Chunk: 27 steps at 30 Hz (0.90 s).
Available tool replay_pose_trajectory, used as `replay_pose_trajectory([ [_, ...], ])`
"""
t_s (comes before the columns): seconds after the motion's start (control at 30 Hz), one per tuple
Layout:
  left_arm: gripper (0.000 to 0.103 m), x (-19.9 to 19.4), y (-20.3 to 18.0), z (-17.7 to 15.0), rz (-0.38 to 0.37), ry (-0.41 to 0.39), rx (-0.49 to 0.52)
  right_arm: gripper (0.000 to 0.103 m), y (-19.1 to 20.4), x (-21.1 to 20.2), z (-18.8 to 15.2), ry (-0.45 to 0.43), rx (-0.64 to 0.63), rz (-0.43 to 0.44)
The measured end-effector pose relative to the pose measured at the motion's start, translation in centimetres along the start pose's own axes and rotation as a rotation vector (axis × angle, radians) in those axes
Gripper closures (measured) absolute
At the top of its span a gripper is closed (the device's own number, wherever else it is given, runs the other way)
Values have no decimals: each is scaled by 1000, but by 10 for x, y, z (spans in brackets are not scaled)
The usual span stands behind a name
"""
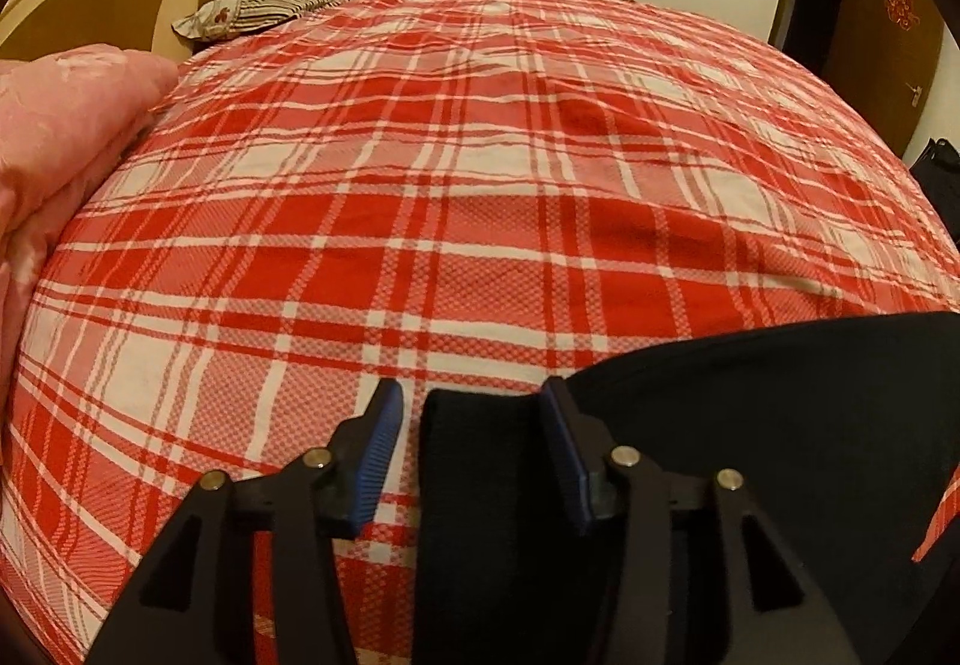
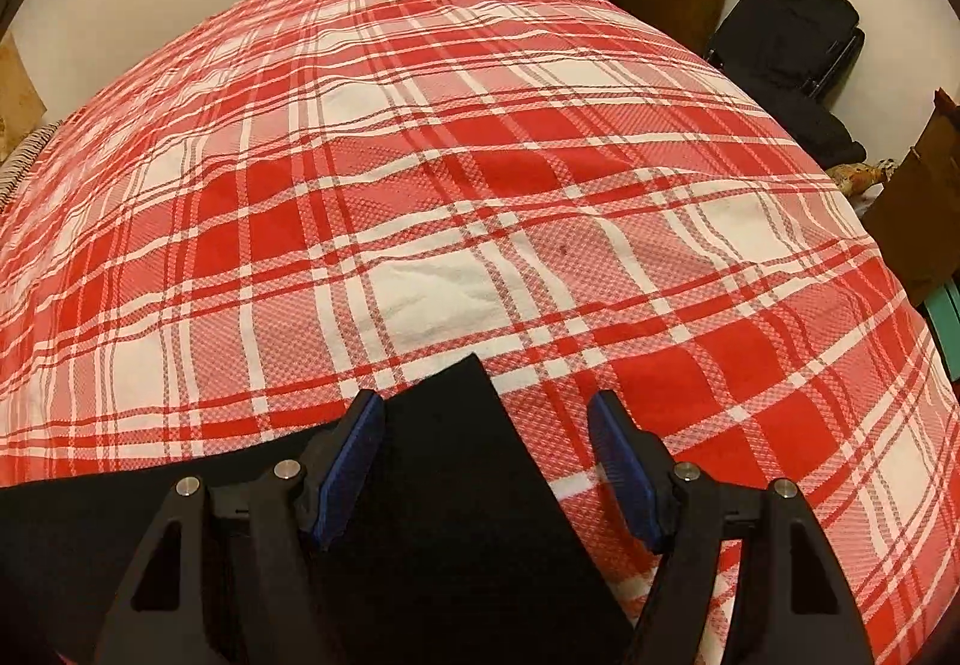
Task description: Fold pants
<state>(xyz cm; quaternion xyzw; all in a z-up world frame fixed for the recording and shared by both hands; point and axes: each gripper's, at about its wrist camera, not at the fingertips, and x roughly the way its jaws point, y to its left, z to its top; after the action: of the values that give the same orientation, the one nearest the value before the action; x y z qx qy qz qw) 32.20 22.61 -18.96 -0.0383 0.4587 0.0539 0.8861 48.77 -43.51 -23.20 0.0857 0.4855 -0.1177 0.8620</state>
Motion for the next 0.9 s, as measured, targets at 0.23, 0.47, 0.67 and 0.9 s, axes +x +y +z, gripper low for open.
replay_pose_trajectory([
  [0.23,91,-5,-11,3,-66,-10,48,95,14,-18,-6,-14,-70,36],
  [0.47,92,-30,-6,10,-85,-68,32,96,9,-71,-19,-150,-83,48],
  [0.67,92,-55,-6,9,-135,-141,27,97,-3,-122,-40,-266,-90,71],
  [0.9,92,-87,5,-2,-218,-211,-15,98,-27,-157,-81,-337,-66,69],
])
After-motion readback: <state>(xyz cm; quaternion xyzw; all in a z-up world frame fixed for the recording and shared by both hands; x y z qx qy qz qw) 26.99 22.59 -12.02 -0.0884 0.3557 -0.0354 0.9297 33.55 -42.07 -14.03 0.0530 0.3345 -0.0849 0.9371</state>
